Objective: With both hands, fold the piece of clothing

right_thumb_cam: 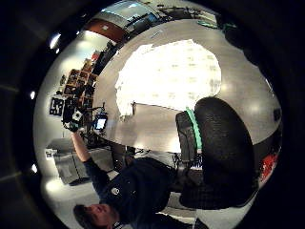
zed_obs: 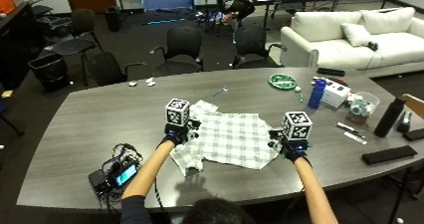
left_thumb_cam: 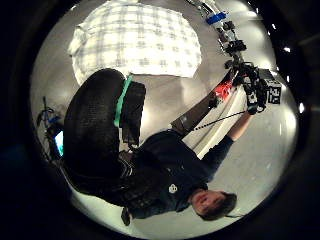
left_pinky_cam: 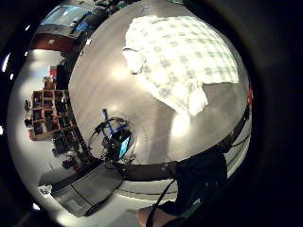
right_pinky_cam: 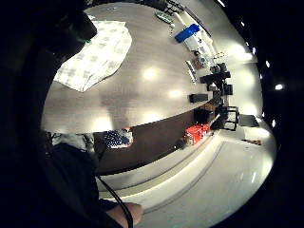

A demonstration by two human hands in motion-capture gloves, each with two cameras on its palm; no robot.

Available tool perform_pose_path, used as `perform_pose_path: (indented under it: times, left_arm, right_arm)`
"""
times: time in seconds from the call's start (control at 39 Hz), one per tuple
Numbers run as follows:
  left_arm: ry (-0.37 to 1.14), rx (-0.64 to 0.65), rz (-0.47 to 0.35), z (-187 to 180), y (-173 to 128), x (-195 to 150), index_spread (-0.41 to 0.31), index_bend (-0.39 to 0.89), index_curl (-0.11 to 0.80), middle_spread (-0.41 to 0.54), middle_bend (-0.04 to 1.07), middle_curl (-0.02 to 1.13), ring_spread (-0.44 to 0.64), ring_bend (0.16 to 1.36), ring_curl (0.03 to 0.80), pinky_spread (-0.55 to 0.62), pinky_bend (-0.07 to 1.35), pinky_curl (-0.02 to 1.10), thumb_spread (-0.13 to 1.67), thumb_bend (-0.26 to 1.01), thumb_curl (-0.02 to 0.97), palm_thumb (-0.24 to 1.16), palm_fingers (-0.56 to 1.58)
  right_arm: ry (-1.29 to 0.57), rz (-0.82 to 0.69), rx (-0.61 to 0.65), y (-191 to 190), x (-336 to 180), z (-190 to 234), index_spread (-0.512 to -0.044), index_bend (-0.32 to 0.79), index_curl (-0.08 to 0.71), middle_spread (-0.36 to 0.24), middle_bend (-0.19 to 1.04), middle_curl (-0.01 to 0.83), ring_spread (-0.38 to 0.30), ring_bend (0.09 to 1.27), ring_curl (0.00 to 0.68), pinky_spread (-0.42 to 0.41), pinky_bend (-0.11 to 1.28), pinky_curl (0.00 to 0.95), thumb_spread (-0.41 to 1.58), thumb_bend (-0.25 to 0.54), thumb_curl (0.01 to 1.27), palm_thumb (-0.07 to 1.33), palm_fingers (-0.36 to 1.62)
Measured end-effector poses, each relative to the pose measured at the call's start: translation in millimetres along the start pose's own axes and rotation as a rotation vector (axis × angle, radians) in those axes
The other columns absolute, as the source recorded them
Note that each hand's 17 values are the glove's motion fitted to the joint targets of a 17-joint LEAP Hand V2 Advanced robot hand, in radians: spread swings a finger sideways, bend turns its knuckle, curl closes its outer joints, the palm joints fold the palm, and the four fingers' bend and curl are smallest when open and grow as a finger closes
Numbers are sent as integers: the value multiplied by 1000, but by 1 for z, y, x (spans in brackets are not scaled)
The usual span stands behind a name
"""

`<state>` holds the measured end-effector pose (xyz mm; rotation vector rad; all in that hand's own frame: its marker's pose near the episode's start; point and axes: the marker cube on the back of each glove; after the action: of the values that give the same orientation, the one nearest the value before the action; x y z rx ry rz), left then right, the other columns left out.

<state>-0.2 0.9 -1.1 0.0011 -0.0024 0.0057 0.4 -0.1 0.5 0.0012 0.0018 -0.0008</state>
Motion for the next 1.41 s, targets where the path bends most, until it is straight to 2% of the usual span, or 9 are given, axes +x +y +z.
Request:
perform_pose_path:
  times: [0.2, 0.49, 0.87, 0.97, 1.1, 1.15, 1.23, 1.33, 1.41]
  left_arm:
    - [-33, 23, -20, -9, 5, -5, -18, 159, 113, 117, 184, 125, 225, 503, 163, 248, 273, 131, 882, 144, 102, 239, 255]
    - [-30, 3, -27, -9, 12, -8, -21, 156, 184, 143, 185, 190, 280, 544, 206, 294, 287, 195, 1141, 105, 169, 243, 212]
    - [-54, -164, -15, 43, 7, -24, -30, 168, 248, 166, 171, 239, 307, 566, 234, 304, 305, 254, 1219, 52, 233, 279, 175]
    - [-98, -291, -116, 58, 12, -28, -34, 170, 263, 170, 172, 247, 319, 565, 238, 299, 309, 266, 1202, 38, 253, 299, 166]
    - [-93, -397, -262, 77, 17, -28, -58, 146, 268, 99, 277, 291, 319, 521, 229, 310, 274, 266, 1165, 19, 276, 330, 210]
    - [-58, -403, -211, 93, 7, -27, -66, 149, 272, 80, 303, 305, 320, 505, 226, 313, 259, 266, 1150, 11, 283, 344, 223]
    - [-24, -453, -162, 125, -12, -28, -67, 122, 270, 108, 230, 305, 334, 523, 238, 336, 299, 286, 1121, 0, 295, 367, 140]
    - [45, -569, -32, 157, -17, -18, -58, 67, 241, 190, 117, 280, 378, 584, 265, 367, 425, 330, 1090, -14, 306, 382, -42]
    - [18, -537, -70, 173, -25, -18, -50, 63, 221, 235, 120, 251, 403, 608, 261, 388, 468, 337, 1060, -21, 310, 388, -85]
  right_arm:
    - [6, -5, -2, 5, -1, 2, -205, 144, 151, -20, 274, 171, -43, 481, 219, 55, 400, 199, 898, 314, 125, 445, 639]
    - [12, -29, -7, 8, -10, 2, -238, 135, 204, -24, 268, 254, -52, 469, 270, 66, 385, 249, 1209, 300, 182, 462, 629]
    - [34, -68, -124, -22, -43, 24, -246, 110, 229, -25, 234, 317, -55, 467, 313, 69, 386, 298, 1316, 240, 233, 474, 613]
    - [33, -67, -198, -37, -49, 40, -253, 85, 220, -23, 202, 323, -46, 477, 325, 69, 423, 317, 1304, 214, 246, 477, 571]
    - [19, -20, -282, -59, -54, 69, -272, 60, 195, -3, 175, 323, -19, 508, 343, 83, 505, 347, 1269, 166, 256, 463, 489]
    - [20, 53, -355, -61, -57, 81, -275, 61, 187, 4, 172, 322, -12, 515, 347, 86, 533, 356, 1255, 151, 263, 467, 461]
    - [-22, 122, -497, -55, -68, 98, -285, 71, 178, 9, 170, 321, -2, 524, 351, 97, 561, 364, 1233, 132, 273, 479, 421]
    - [-18, 24, -405, -70, -74, 124, -284, 94, 177, 10, 176, 322, -1, 537, 353, 102, 580, 367, 1209, 116, 291, 508, 426]
    - [-10, -3, -406, -77, -75, 143, -280, 105, 179, -3, 187, 325, -14, 541, 350, 91, 586, 364, 1196, 104, 303, 530, 458]
